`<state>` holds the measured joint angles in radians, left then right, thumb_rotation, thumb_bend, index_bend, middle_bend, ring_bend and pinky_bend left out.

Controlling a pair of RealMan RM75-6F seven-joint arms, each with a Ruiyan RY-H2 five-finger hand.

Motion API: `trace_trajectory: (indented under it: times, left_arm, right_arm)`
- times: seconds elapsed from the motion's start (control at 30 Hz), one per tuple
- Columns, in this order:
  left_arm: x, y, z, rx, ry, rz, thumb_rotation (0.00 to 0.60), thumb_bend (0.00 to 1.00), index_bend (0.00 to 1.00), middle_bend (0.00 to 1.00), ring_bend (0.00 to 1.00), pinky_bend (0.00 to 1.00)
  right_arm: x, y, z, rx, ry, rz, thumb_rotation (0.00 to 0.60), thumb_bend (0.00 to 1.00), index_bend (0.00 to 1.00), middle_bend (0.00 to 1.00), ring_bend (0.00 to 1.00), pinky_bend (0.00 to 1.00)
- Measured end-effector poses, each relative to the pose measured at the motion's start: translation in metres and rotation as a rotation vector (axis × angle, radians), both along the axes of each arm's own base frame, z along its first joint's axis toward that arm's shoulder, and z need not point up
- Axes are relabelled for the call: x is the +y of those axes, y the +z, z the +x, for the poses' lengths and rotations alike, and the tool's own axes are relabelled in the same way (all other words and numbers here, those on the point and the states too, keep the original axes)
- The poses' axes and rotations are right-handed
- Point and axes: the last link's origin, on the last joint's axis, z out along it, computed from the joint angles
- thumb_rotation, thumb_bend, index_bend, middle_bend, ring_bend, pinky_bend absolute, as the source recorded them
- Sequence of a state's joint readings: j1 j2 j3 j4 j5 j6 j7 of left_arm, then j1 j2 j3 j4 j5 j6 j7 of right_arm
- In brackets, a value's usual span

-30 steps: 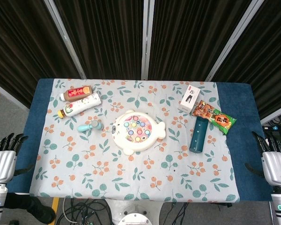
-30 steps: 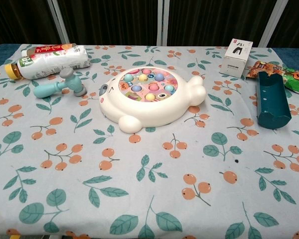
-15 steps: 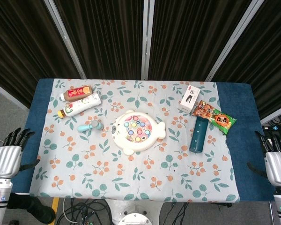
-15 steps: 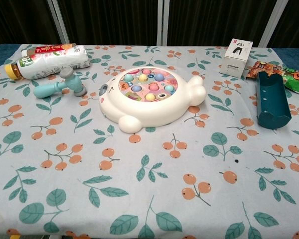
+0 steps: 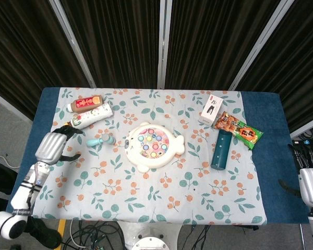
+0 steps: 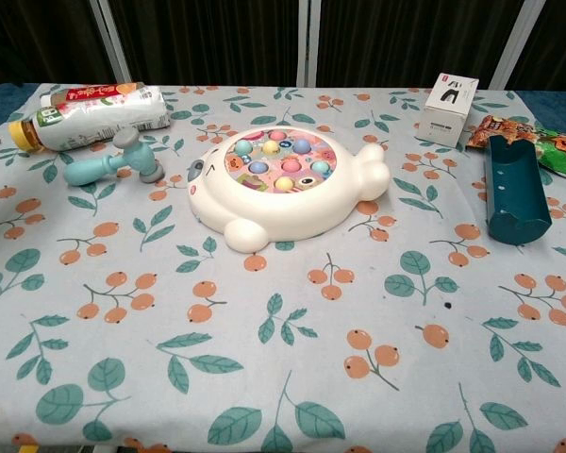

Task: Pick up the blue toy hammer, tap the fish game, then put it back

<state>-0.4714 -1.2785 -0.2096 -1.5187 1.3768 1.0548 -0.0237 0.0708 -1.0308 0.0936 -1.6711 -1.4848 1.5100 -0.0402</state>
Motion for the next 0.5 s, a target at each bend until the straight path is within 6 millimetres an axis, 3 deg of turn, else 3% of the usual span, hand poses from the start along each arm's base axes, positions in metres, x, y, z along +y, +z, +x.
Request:
trace_trajectory:
  times: [0.2, 0.5]
  left_arm:
    - [0.027, -0.033, 0.004, 0.029, 0.061, -0.046, 0.6, 0.16, 0.3, 0.37, 0.28, 0.43]
    - [0.045, -0.061, 0.013, 0.025, 0.131, -0.076, 0.6, 0.19, 0.33, 0.37, 0.28, 0.41]
  right_arm:
    - [-0.001, -0.001, -0.003, -0.003, -0.02, 0.008, 0.6, 0.05, 0.05, 0.19, 0.0, 0.01]
    - [-0.003, -0.002, -0.005, -0.005, -0.026, 0.015, 0.6, 0.05, 0.07, 0.19, 0.0, 0.01]
